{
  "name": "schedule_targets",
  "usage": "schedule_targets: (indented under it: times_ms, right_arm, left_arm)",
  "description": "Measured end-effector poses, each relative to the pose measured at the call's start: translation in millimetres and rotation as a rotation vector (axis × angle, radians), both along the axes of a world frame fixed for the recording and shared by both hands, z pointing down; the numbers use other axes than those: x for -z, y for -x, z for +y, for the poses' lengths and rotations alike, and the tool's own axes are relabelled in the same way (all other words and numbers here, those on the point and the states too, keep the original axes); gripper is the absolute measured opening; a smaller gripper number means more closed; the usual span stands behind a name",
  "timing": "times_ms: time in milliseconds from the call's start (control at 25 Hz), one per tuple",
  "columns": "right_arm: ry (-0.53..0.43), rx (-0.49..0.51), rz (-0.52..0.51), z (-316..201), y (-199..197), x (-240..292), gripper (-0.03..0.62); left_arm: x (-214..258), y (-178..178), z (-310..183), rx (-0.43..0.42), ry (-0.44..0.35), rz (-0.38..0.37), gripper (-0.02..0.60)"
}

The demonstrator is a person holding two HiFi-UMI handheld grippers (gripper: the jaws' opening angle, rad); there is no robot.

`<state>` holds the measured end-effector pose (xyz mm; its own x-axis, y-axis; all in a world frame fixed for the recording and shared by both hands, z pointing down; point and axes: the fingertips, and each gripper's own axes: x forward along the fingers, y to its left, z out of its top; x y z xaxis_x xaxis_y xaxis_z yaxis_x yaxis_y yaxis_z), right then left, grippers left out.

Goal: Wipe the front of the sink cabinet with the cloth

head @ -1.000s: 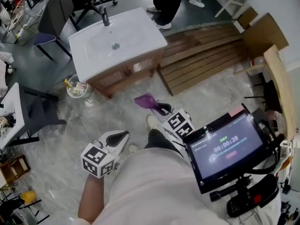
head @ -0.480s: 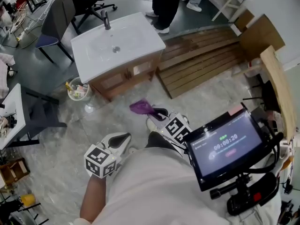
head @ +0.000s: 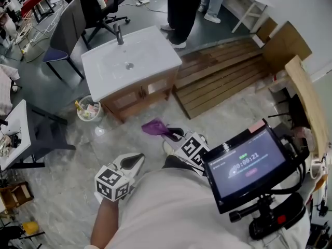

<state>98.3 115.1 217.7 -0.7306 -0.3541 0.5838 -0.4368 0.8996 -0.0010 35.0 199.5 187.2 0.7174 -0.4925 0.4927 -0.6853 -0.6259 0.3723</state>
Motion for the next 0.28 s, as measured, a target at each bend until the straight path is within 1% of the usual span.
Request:
schedule_targets:
  times_ms: [120,280]
  right_arm:
    - [-0.001,0.008,0.001,5.5,-2.1,3.8,0.055]
    - [0.054,0.0,0.014,41.0,-10.5,-0.1,0.055]
  left_arm:
    - [0.9,-3.0,6.0,0.003,0.008,0.0,0.005]
    - [-4.0,-8.7,41.4,-0.011,0.08,0.005,0.005]
